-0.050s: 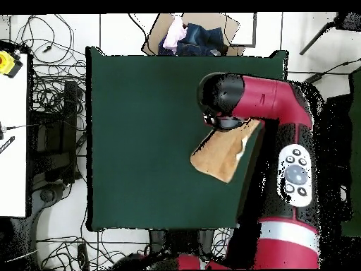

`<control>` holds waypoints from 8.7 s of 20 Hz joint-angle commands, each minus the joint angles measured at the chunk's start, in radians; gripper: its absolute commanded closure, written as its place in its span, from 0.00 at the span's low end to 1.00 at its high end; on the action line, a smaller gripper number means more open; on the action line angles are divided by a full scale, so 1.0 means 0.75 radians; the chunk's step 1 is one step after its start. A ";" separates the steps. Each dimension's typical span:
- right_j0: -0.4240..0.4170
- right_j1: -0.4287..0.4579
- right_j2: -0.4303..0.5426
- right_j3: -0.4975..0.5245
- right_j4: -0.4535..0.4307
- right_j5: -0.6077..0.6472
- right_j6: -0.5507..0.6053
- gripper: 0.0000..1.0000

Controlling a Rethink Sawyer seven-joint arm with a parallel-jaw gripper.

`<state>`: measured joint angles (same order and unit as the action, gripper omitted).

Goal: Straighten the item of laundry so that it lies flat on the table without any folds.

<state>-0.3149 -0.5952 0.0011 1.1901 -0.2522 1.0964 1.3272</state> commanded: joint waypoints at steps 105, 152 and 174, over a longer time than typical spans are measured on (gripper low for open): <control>0.148 -0.045 -0.128 0.249 0.436 -0.925 0.421 1.00; 0.266 0.140 -0.486 0.142 -0.320 -0.335 0.126 1.00; 0.085 0.329 -0.207 0.256 0.074 -1.883 0.470 0.00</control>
<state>-0.2922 -0.4158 -0.2721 1.3206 -0.2789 -0.3372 1.4206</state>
